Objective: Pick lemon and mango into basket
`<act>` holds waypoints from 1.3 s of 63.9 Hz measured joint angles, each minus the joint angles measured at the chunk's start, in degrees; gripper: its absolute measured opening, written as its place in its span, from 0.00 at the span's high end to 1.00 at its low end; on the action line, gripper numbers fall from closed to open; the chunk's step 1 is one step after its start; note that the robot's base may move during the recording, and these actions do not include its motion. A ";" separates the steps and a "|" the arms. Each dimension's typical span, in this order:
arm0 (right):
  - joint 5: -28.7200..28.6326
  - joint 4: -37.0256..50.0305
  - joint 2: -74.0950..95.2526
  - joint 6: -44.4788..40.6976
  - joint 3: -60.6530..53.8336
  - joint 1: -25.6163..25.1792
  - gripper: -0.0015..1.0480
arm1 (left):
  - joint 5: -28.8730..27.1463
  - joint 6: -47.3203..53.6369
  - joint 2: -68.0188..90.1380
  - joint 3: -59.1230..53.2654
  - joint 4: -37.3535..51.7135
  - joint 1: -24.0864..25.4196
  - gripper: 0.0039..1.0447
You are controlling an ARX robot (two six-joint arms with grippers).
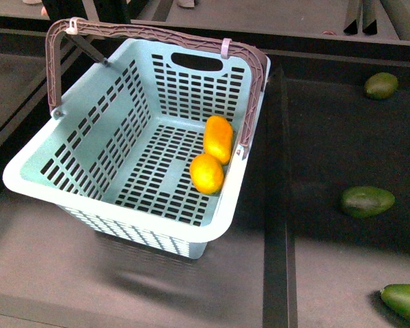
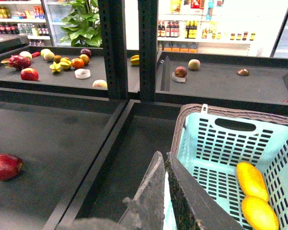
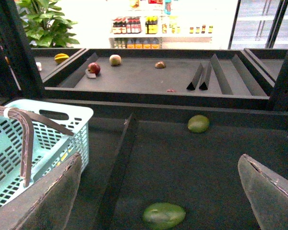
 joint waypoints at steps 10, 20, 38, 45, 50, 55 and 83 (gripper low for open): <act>0.00 0.00 0.00 0.02 0.00 0.00 0.08 | 0.00 0.00 -8.57 0.00 -7.80 0.04 0.97; 0.00 0.00 0.00 0.00 0.00 0.00 0.08 | 0.02 0.00 -14.91 -0.02 -13.84 0.04 0.97; 0.00 0.00 0.00 0.00 0.00 0.00 0.08 | 0.02 0.00 -23.19 -0.02 -21.99 0.04 0.97; 0.00 0.00 0.00 0.00 0.00 0.00 0.08 | 0.00 0.00 -25.59 -0.02 -24.35 0.04 0.97; 0.00 0.00 0.00 0.00 0.00 0.00 0.08 | 0.02 0.00 -27.15 -0.02 -25.99 0.04 0.97; 0.00 0.00 0.00 0.02 0.00 0.00 0.08 | 0.02 0.02 -34.47 0.00 -35.06 0.04 0.97; 0.00 0.00 0.00 0.00 0.00 0.00 0.08 | 0.00 0.02 -37.09 0.00 -36.13 0.04 0.97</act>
